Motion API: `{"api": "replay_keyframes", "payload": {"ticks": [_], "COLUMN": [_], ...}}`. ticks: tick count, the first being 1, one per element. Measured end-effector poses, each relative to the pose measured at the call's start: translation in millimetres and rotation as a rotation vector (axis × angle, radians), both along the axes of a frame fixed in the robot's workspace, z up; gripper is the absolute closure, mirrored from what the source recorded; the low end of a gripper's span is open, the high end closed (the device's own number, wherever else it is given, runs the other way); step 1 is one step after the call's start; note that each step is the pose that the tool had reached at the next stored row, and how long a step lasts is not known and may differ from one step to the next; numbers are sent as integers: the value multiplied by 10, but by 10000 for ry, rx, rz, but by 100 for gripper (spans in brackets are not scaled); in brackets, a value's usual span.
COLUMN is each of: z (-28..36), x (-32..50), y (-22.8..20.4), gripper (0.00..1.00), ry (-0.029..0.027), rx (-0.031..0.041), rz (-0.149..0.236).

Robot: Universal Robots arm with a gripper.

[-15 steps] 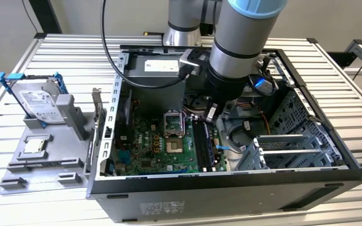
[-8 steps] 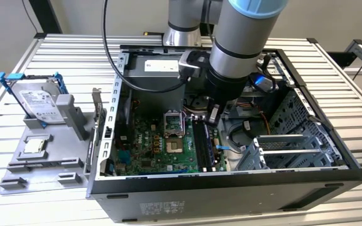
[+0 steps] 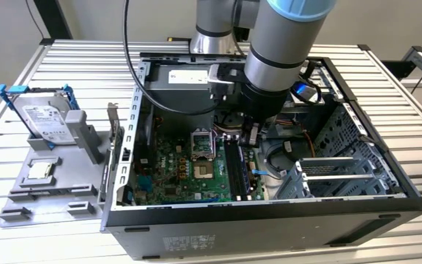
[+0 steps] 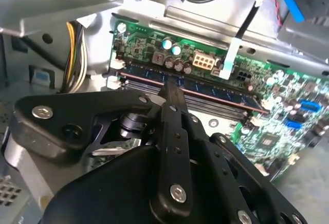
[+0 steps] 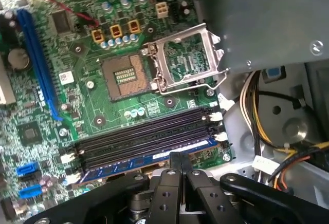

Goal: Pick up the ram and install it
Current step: 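Press down the ram until it locks into place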

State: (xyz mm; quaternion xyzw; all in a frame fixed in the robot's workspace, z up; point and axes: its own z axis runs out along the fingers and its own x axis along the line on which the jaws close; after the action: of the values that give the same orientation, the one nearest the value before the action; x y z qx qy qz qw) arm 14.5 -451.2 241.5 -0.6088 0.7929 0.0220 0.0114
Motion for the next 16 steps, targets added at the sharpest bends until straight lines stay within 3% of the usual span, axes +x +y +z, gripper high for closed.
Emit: {"api": "replay_keyframes", "payload": {"ticks": [6,10,16], "z": [0,0,0], "x": [0,1,3], "y": [0,-1,-14], "gripper": [100,100,100], "ry": [-36,-90,-95], "rx": [0,-2,-1], "rz": [1092,1686,1758]}}
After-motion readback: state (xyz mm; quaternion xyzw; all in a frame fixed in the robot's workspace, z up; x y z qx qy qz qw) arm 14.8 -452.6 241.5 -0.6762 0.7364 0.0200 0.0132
